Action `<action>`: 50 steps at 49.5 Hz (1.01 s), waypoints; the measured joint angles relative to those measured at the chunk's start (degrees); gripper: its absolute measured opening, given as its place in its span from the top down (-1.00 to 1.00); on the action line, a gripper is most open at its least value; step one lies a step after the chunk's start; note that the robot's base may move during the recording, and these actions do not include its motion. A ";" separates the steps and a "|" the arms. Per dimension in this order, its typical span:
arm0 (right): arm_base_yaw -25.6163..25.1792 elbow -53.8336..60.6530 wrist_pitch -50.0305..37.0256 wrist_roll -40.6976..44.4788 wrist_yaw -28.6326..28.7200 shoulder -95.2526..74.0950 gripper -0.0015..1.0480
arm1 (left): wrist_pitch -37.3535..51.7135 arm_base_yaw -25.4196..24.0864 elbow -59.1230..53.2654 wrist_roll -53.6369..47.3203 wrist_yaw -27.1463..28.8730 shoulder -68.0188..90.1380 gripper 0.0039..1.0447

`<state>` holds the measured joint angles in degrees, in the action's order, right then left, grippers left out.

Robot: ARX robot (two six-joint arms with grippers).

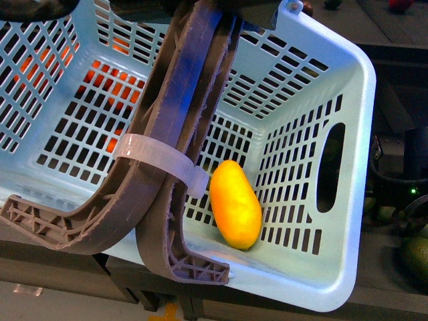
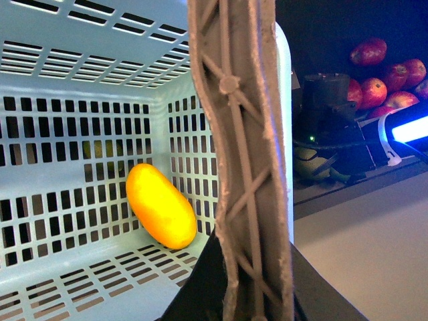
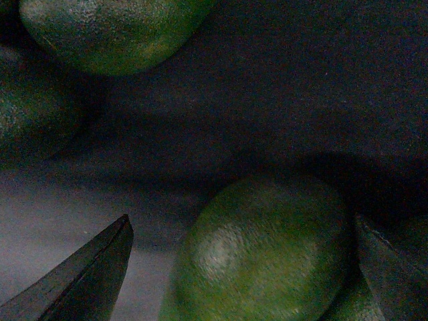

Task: Pick mango and avocado into basket

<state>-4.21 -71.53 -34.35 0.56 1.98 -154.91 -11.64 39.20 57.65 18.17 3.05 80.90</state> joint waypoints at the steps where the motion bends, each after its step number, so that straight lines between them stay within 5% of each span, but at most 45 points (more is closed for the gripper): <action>1: 0.02 -0.48 0.39 0.00 0.04 -0.17 -0.85 | 0.00 0.00 0.00 0.00 -0.02 0.00 0.86; 50: 0.68 -4.15 0.13 -4.04 -1.68 -4.33 -0.85 | 0.00 0.00 0.00 0.02 -0.04 0.00 0.86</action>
<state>-3.53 -75.68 -34.22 -3.49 0.30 -159.24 -11.64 39.20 57.65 18.20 3.01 80.90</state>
